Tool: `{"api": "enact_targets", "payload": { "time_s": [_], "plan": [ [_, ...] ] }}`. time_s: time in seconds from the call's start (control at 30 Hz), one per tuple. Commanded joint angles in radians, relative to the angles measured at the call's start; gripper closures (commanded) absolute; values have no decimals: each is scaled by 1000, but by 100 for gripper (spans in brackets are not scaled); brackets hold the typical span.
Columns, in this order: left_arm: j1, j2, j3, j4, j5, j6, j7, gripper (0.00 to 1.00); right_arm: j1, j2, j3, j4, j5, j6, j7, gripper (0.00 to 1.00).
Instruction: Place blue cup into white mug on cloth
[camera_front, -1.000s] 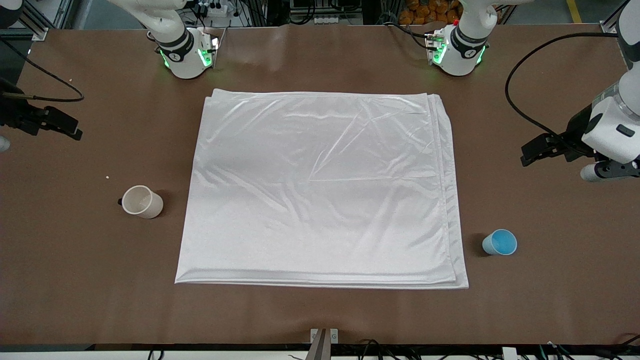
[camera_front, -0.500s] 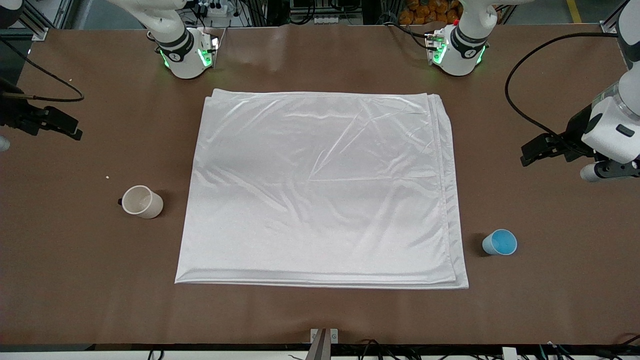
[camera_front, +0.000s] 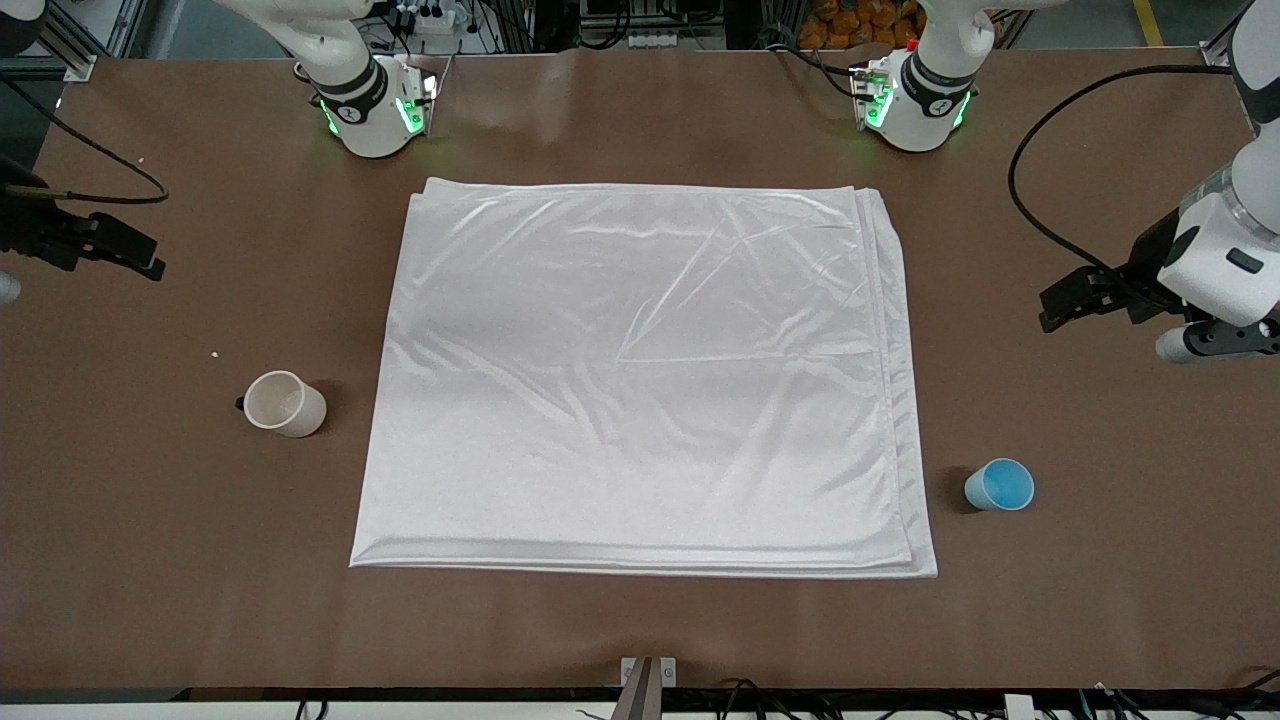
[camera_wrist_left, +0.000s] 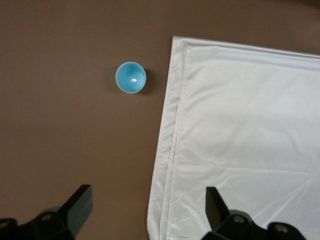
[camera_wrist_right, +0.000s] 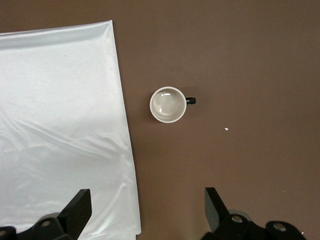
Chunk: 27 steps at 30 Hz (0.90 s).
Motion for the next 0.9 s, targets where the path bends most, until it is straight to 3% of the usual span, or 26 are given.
{"api": "enact_targets", "payload": {
  "time_s": [0.0, 0.73, 0.87],
  "plan": [
    [3, -3, -4, -6, 24, -3, 0, 0, -13, 0, 6, 2, 17, -5, -4, 0],
    [18, 38, 5, -14, 43, 84, 0, 0, -27, 0, 4, -24, 17, 21, -51, 0],
    [22, 72, 5, -17, 76, 113, 0, 0, -69, 17, 4, -38, 17, 59, -152, 0]
  ]
}}
